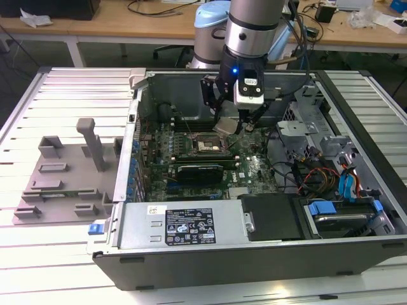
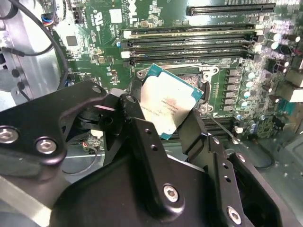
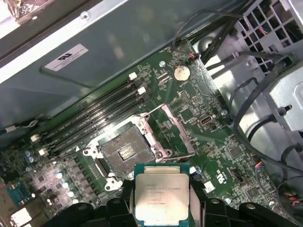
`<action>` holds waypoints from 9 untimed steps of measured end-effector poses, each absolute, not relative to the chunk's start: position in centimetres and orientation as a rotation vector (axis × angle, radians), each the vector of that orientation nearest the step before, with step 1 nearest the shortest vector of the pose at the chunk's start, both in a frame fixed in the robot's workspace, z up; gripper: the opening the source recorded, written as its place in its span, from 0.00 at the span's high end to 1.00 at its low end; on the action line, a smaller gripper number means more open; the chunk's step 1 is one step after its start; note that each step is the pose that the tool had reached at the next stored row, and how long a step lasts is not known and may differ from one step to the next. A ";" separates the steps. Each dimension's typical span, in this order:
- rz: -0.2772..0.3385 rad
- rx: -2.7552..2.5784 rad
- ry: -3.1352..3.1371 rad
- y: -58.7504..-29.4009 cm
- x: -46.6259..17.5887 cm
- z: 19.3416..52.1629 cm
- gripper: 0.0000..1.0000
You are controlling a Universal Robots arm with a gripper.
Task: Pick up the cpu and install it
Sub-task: 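Place the cpu into insertion slot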
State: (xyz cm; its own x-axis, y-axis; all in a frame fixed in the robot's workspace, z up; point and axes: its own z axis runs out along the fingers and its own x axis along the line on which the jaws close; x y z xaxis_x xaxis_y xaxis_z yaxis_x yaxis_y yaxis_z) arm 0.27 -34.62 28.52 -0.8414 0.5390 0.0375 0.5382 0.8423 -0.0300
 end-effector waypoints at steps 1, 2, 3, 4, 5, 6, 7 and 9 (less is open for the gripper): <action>0.028 -0.891 -2.966 -34.6 0.3 28.5 0.45; 0.028 -0.902 -2.962 -34.6 0.3 28.5 0.45; 0.027 -0.921 -2.957 -34.6 0.3 28.5 0.45; 0.027 -0.942 -2.950 -34.6 0.3 28.5 0.45; 0.026 -0.970 -2.941 -34.6 0.3 28.5 0.45; 0.026 -0.982 -2.937 -34.6 0.3 28.5 0.45; 0.025 -0.993 -2.933 -34.6 0.3 28.5 0.45; 0.025 -1.021 -2.923 -34.6 0.3 28.5 0.45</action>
State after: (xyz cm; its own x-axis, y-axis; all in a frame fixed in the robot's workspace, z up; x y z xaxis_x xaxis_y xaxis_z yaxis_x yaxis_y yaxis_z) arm 0.27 -34.62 28.51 -0.7814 0.6229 0.0375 0.6221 0.7823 -0.0300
